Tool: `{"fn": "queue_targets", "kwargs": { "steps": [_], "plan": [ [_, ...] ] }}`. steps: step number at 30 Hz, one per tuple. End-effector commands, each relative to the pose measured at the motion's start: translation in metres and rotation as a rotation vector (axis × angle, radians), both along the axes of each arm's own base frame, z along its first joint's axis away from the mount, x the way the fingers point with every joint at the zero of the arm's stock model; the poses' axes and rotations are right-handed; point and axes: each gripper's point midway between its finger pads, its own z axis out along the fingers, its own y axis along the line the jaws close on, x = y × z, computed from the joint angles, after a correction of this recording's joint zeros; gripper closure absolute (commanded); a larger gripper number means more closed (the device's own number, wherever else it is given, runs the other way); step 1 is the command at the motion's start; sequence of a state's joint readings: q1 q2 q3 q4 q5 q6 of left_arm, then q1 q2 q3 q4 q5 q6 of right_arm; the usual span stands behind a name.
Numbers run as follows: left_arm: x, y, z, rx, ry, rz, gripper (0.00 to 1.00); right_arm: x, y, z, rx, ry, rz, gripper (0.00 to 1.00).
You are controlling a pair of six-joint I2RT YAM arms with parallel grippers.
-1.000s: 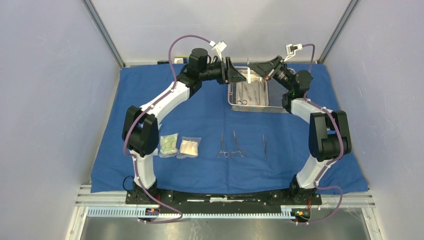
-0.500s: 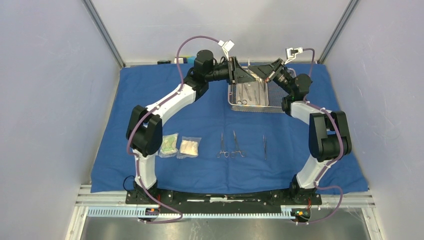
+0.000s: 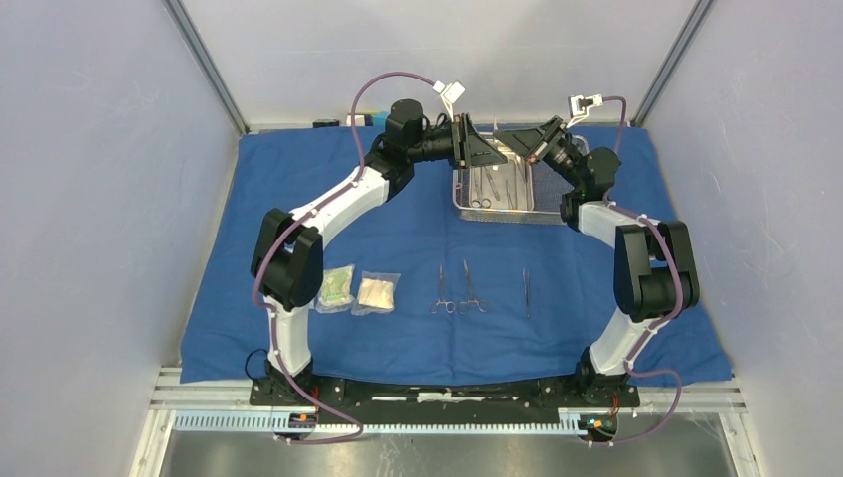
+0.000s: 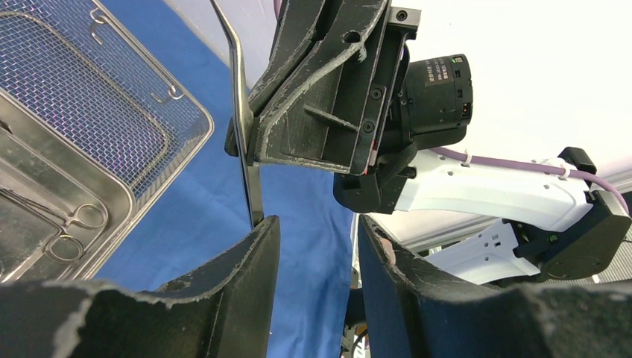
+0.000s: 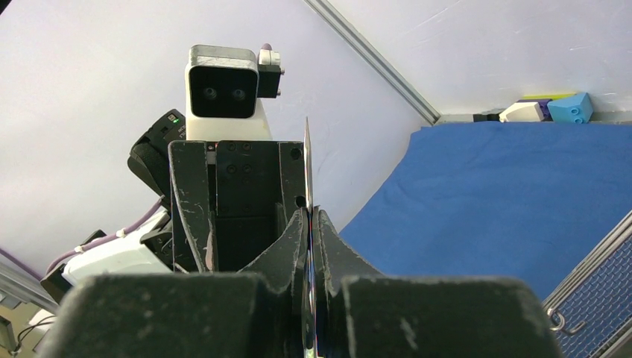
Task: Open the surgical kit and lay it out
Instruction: Pick up the medical item from the container.
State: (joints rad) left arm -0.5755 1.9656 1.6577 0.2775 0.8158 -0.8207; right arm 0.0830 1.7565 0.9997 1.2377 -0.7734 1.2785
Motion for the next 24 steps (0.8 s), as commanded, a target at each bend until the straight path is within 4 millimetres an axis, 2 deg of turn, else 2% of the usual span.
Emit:
{"fn": "queue_targets", "kwargs": {
  "steps": [1,6,11,15,19,24],
  "plan": [
    [-0.002,0.006,0.013,-0.006,-0.069,-0.004,0.49,-0.016,-0.002,0.032,0.016,-0.105,-0.004,0.96],
    [-0.003,0.01,0.019,-0.013,-0.083,-0.013,0.49,-0.015,-0.003,0.031,0.005,-0.109,-0.005,0.97],
    [-0.001,0.033,0.037,-0.029,-0.127,0.0,0.46,-0.011,-0.006,0.022,-0.012,-0.094,-0.019,0.98],
    [0.007,0.042,0.035,0.0,-0.151,0.033,0.45,-0.011,-0.006,0.024,-0.006,-0.096,-0.016,0.98],
    [0.013,0.032,0.022,0.015,-0.12,0.032,0.43,-0.014,-0.006,0.03,0.004,-0.104,-0.015,0.98],
    [0.005,0.008,0.016,0.01,-0.099,-0.015,0.39,-0.014,-0.006,0.03,0.016,-0.1,-0.023,0.98]
  ]
}}
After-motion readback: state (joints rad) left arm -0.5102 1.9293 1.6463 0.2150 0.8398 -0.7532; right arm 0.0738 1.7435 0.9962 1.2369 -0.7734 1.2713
